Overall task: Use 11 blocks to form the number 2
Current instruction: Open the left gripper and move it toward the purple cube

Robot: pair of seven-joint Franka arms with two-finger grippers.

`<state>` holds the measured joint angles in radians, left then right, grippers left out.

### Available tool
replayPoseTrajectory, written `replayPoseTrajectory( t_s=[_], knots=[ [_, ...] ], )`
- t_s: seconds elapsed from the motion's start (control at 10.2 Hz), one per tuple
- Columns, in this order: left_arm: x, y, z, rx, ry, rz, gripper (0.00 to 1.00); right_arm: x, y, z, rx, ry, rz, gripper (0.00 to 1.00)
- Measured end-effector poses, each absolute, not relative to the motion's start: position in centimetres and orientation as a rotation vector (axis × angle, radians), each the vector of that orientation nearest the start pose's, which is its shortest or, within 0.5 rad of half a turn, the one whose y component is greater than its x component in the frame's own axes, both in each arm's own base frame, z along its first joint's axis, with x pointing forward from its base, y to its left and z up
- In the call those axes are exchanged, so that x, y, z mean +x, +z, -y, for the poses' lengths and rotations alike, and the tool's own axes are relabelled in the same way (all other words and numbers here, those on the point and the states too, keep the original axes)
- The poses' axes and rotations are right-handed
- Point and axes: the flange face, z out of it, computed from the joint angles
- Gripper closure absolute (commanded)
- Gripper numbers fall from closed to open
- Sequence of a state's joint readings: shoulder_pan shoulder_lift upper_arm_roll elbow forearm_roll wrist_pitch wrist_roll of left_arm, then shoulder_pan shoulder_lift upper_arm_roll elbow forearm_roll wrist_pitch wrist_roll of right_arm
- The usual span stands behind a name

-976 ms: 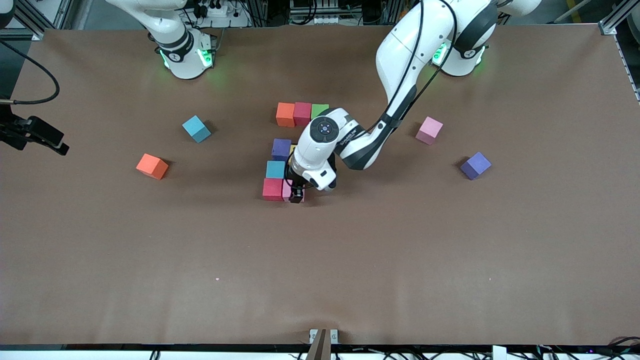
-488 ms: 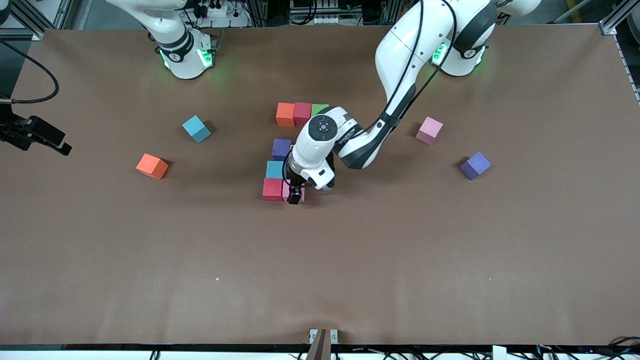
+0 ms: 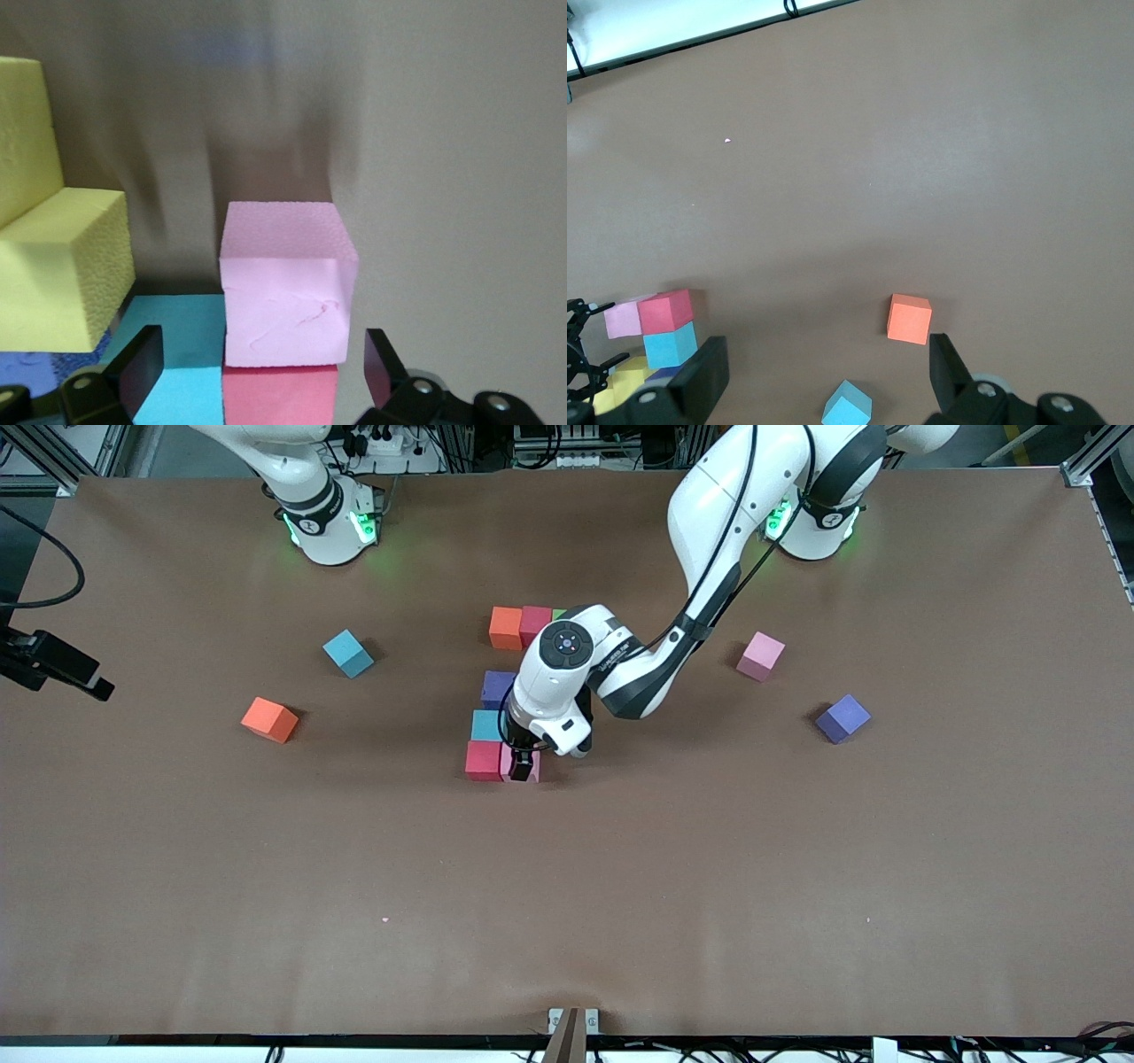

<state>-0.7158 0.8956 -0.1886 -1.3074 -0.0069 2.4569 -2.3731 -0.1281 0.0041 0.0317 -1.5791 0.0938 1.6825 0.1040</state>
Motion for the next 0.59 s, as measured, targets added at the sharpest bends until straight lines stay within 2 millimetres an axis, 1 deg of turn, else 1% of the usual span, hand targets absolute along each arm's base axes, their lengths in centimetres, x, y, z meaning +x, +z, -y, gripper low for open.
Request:
replayPoseTrajectory(
  t_s=[0.2,0.29,0.39,0.59],
  knots=[
    [50.9,24.6,57.4,-2.377,0.26,2.362,0.0,56.5,62.9,4.7,-3.028,-0.15,-0.317,0.0],
    [51.7,25.3,56.4,-2.369,0.248,2.347,0.0,56.5,62.9,5.0,-3.031,-0.15,-0.322,0.0],
    [52.7,25.8,54.7,-2.358,0.233,2.33,0.0,56.5,62.9,5.2,-3.044,-0.15,-0.323,0.0],
    [54.2,26.3,50.1,-2.344,0.2,2.285,0.0,56.4,62.9,5.3,-3.061,-0.151,-0.321,0.0]
  ],
)
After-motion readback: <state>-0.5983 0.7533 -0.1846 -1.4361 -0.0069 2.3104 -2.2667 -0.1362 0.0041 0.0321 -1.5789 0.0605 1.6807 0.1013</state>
